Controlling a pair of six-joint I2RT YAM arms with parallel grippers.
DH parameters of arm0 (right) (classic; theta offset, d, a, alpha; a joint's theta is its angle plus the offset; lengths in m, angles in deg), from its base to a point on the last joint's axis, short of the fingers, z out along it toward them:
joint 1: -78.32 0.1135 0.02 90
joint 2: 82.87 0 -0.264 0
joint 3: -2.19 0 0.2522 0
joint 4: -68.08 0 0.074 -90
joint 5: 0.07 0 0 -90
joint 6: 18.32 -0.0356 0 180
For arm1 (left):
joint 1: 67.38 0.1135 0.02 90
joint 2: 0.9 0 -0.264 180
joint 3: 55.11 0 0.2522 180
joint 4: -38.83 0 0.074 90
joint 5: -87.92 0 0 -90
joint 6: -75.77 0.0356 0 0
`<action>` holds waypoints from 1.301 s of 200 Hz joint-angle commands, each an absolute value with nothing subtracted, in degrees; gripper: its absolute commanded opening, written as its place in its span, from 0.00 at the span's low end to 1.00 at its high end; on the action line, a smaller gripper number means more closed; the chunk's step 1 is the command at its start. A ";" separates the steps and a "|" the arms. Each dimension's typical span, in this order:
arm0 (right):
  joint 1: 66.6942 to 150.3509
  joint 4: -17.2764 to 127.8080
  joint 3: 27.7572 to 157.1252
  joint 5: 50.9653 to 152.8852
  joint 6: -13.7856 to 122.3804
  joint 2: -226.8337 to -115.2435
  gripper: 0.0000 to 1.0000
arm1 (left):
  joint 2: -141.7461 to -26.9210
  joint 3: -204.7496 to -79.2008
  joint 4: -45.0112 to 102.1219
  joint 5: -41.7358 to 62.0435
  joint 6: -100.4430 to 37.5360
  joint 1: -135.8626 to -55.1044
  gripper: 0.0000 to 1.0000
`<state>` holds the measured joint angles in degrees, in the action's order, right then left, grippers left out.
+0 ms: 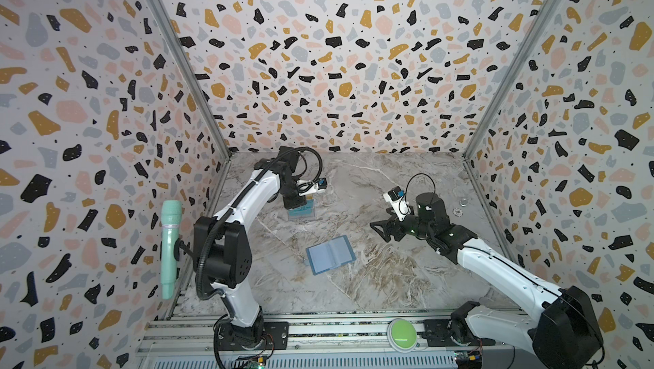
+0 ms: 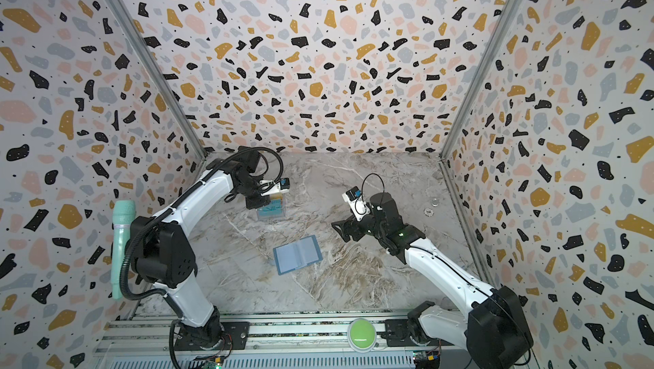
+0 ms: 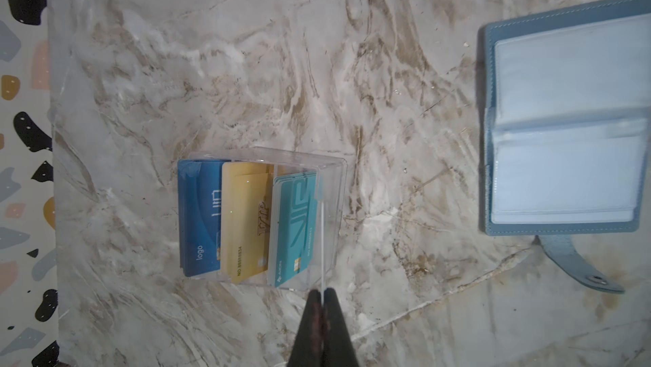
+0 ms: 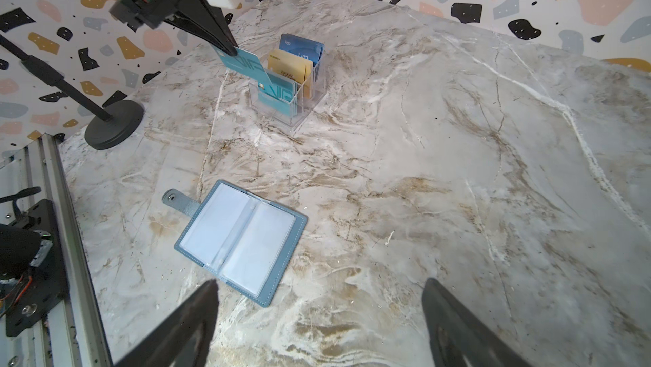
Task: Take the credit cards out of the card holder
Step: Place the credit card in the storage box.
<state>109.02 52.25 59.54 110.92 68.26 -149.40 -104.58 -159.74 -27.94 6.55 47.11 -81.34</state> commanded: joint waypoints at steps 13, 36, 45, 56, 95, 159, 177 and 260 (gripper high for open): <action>108.87 52.82 59.76 109.70 67.65 -149.28 0.90 | -108.82 -161.23 -27.82 0.58 50.04 -80.04 0.00; 108.84 53.08 59.70 108.75 67.81 -148.70 0.90 | -110.94 -161.00 -26.84 0.83 51.06 -79.84 0.00; 108.80 53.24 59.70 108.76 67.89 -148.62 0.90 | -111.56 -161.32 -26.89 1.38 51.33 -79.86 0.00; 108.82 53.24 59.62 108.95 67.88 -148.60 0.90 | -111.99 -161.59 -26.82 2.07 51.56 -79.78 0.00; 108.84 53.57 59.12 109.44 67.73 -148.57 0.90 | -111.82 -161.18 -25.93 4.20 51.95 -79.17 0.00; 108.85 53.81 58.83 109.70 67.73 -148.54 0.90 | -115.06 -162.23 -27.05 7.86 52.56 -78.53 0.00; 108.82 53.90 58.76 109.84 67.73 -148.69 0.90 | -115.34 -162.12 -27.00 9.03 52.89 -78.36 0.00; 108.89 54.19 58.66 109.88 67.86 -148.77 0.90 | -116.94 -163.76 -27.68 15.04 53.53 -77.10 0.00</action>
<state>109.02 53.34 58.95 109.67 68.06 -149.72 -115.69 -161.64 -25.78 12.27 52.70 -77.73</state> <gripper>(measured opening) 0.905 0.046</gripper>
